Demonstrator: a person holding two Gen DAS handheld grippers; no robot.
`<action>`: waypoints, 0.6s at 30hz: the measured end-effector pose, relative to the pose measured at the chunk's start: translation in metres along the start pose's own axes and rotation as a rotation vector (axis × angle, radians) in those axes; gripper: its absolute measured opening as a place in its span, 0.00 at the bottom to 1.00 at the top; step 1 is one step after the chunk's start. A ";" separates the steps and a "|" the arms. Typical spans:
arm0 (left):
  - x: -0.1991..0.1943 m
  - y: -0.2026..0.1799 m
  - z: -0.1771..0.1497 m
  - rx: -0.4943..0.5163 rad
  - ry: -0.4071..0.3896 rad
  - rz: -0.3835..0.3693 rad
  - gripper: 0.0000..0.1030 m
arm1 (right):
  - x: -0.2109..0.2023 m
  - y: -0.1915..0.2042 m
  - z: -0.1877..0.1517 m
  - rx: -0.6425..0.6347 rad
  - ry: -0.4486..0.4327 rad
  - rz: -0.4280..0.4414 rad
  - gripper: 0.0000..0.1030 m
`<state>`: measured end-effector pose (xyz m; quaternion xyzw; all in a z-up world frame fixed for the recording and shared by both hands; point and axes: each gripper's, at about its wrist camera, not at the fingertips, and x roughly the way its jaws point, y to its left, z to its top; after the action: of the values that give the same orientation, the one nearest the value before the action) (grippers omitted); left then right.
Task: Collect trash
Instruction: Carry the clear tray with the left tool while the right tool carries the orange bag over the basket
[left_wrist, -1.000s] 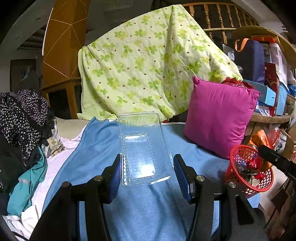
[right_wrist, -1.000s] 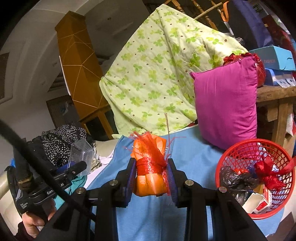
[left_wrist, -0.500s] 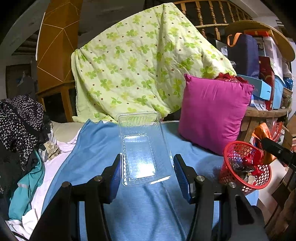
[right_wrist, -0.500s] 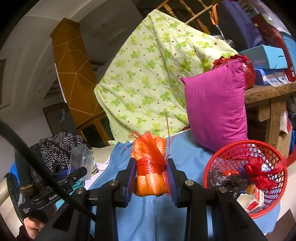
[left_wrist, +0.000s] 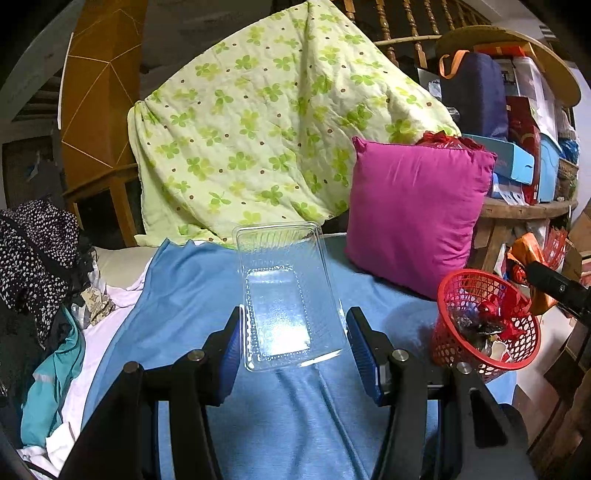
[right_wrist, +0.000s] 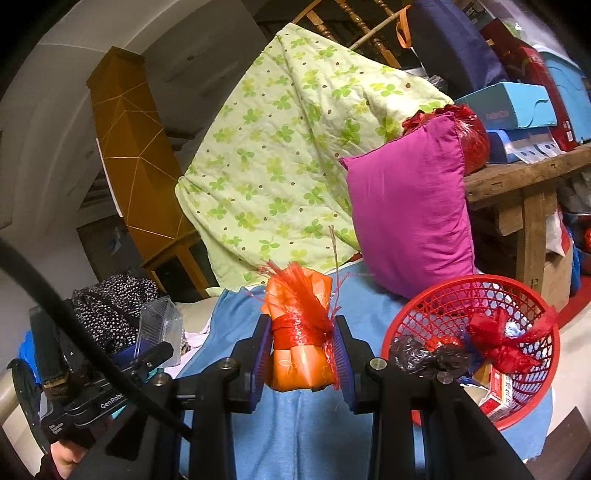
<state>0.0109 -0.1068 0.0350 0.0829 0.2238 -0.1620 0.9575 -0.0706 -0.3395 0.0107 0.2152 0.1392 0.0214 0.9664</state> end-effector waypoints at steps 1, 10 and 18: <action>0.001 -0.001 0.001 0.003 0.001 -0.002 0.55 | -0.001 -0.001 0.000 0.002 -0.001 -0.002 0.34; 0.007 -0.018 0.003 0.033 0.011 -0.016 0.55 | -0.005 -0.018 0.000 0.030 -0.003 -0.016 0.34; 0.009 -0.036 0.002 0.062 0.015 -0.029 0.55 | -0.011 -0.034 -0.001 0.061 -0.010 -0.029 0.34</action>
<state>0.0066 -0.1435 0.0302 0.1105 0.2272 -0.1819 0.9503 -0.0818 -0.3706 -0.0014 0.2427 0.1380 0.0020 0.9602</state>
